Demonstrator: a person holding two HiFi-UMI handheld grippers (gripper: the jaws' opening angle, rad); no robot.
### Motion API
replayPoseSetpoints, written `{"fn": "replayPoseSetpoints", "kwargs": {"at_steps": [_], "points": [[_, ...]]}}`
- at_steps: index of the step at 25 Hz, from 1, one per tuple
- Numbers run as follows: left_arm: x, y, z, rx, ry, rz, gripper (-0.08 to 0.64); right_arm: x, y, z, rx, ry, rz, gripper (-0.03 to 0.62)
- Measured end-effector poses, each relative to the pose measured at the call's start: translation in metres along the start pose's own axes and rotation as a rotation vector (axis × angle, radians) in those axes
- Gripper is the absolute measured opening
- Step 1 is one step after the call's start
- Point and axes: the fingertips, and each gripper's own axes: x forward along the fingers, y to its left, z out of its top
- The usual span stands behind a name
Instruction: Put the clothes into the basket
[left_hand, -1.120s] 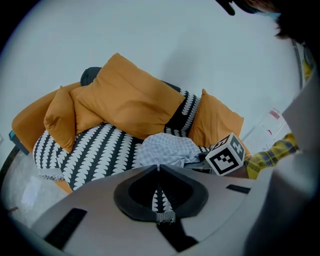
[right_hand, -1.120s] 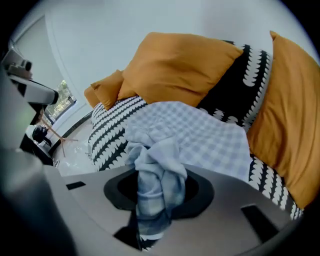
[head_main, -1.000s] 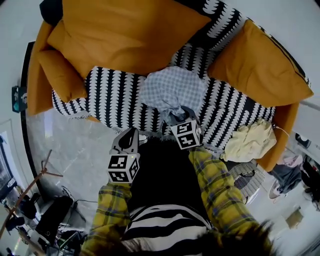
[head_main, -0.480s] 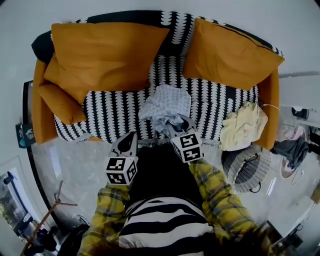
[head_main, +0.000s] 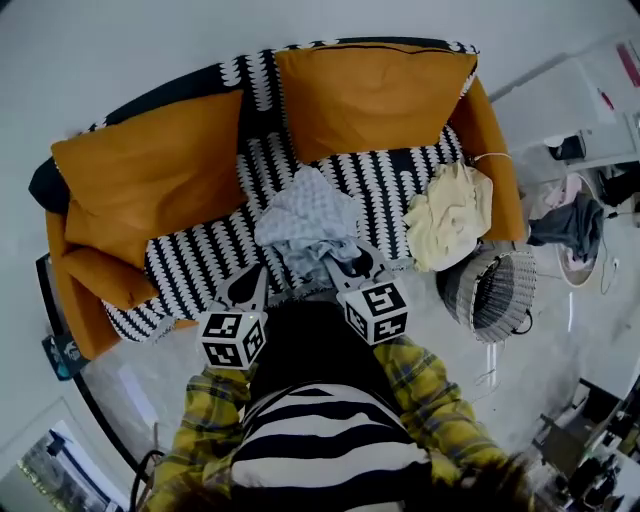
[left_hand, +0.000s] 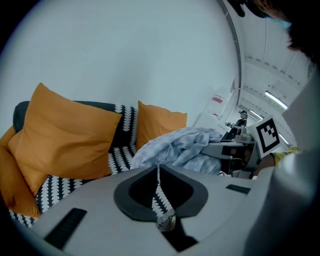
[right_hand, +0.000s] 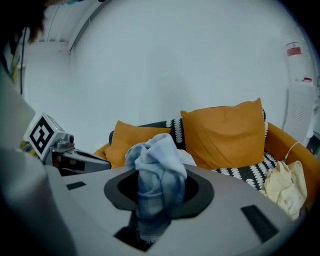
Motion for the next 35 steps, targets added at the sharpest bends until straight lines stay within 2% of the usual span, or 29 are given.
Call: {"fn": "replayPoseSetpoints", "kwargs": {"at_steps": [6, 12, 22, 25, 30, 35], "points": [[0.037, -0.056, 0.026, 0.101, 0.036, -0.107, 0.026, -0.053, -0.046, 0.018, 0.102, -0.1, -0.079, 0.142], [0.075, -0.136, 0.043, 0.204, 0.057, -0.209, 0.026, -0.123, -0.099, 0.034, 0.185, -0.218, -0.142, 0.143], [0.119, -0.293, 0.046, 0.33, 0.063, -0.372, 0.026, -0.267, -0.186, 0.046, 0.244, -0.395, -0.267, 0.143], [0.13, -0.338, 0.042, 0.354, 0.061, -0.414, 0.026, -0.314, -0.209, 0.046, 0.23, -0.45, -0.306, 0.143], [0.152, -0.423, 0.035, 0.441, 0.075, -0.541, 0.026, -0.399, -0.251, 0.035, 0.236, -0.543, -0.467, 0.143], [0.158, -0.495, 0.023, 0.511, 0.08, -0.636, 0.026, -0.479, -0.282, 0.016, 0.236, -0.603, -0.621, 0.143]]}}
